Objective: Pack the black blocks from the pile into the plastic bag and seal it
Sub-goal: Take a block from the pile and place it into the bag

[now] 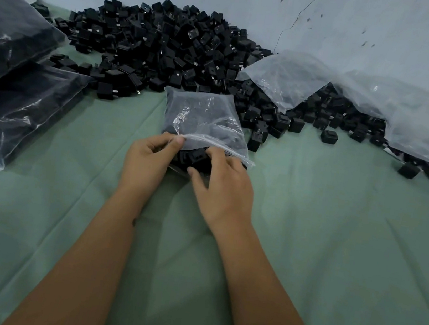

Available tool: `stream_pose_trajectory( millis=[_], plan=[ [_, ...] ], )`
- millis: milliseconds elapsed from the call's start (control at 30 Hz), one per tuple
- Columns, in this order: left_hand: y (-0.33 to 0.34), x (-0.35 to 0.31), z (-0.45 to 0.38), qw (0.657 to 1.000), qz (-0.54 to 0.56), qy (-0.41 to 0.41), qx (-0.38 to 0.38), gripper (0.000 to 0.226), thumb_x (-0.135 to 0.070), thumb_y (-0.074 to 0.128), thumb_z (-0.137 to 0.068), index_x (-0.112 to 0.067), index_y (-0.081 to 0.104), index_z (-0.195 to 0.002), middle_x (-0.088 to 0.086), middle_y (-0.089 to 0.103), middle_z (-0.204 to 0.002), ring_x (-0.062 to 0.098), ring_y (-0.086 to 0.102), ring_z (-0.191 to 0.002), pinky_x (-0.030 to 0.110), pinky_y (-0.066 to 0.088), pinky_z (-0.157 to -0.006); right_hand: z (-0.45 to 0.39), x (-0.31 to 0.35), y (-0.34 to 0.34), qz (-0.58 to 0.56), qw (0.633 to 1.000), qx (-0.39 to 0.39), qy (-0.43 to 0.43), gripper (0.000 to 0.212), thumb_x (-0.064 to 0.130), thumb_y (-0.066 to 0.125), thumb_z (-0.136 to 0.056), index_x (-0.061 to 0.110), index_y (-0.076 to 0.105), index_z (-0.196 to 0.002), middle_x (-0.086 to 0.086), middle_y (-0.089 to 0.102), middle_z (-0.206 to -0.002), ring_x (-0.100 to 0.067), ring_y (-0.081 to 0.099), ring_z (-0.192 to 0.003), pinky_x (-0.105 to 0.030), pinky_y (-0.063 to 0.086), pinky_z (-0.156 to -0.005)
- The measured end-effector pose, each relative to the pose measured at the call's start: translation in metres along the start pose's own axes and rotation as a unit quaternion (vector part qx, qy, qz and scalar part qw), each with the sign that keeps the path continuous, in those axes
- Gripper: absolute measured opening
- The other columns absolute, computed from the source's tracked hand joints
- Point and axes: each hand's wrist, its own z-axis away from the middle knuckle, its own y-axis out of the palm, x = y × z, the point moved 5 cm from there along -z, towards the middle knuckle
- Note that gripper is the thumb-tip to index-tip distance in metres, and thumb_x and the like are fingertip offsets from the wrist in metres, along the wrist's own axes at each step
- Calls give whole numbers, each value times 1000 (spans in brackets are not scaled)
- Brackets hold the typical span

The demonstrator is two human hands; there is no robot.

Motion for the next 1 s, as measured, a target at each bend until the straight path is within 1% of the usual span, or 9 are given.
stream_pose_trajectory(
  millis=[100,167,267,367,567,667,767,867,1000],
  plan=[
    [2,-2,3,1000,5,9,20,16,-20,62,-95,-17,78,-98,4,75,-97,13,67,-94,36,51,-93,-3,-1,2,37,999,-1,0,33,38,68,-85,14,62,-106,-2,68,-97,-23,55,-96,-34,44,-78],
    [3,-3,4,1000,6,13,20,16,-18,62,-95,-16,77,-99,5,75,-98,15,66,-96,40,50,-96,-5,-2,4,35,999,3,2,32,35,68,-85,13,63,-109,-2,67,-103,-23,55,-101,-32,43,-84],
    [5,-4,5,1000,8,10,20,16,-19,63,-95,-19,78,-98,4,75,-96,15,67,-98,40,51,-96,-10,-3,6,20,1000,10,10,33,30,69,-85,15,62,-114,-1,68,-104,-22,56,-103,-33,45,-85],
    [4,-4,5,1000,2,8,21,16,-21,63,-94,-22,78,-99,3,75,-97,16,68,-99,35,52,-94,-12,0,6,23,1000,14,13,31,36,66,-86,17,61,-109,1,68,-100,-21,55,-100,-33,45,-83],
    [6,-4,5,999,-32,6,41,20,-22,57,-98,-25,76,-105,-6,74,-99,8,66,-98,29,49,-93,-1,-8,7,-163,981,50,97,38,52,49,-81,37,68,-111,11,58,-119,-6,40,-118,-25,32,-104],
    [9,-6,4,998,-43,9,46,22,-19,56,-98,-25,75,-108,-10,73,-105,7,65,-106,29,48,-98,-1,-5,7,-116,989,70,58,38,48,50,-83,36,69,-113,7,56,-122,-11,39,-121,-26,26,-109],
    [9,-5,4,999,-42,7,33,23,-17,56,-98,-23,74,-110,-11,73,-109,5,64,-107,33,48,-102,0,1,10,-63,994,86,0,35,43,53,-86,31,71,-113,1,58,-115,-18,45,-115,-33,31,-106],
    [8,-6,4,999,-41,13,24,23,-16,56,-98,-26,74,-108,-13,72,-109,3,63,-110,36,47,-104,1,2,11,-35,996,81,-27,34,41,53,-86,30,71,-113,1,59,-111,-19,48,-110,-33,35,-101],
    [6,-9,6,991,-119,67,-3,24,-21,58,-98,-28,72,-116,-13,65,-125,4,49,-130,40,38,-113,0,4,12,-1,995,95,-35,40,38,52,-91,33,59,-130,1,54,-116,-20,44,-112,-32,34,-102]
  ],
)
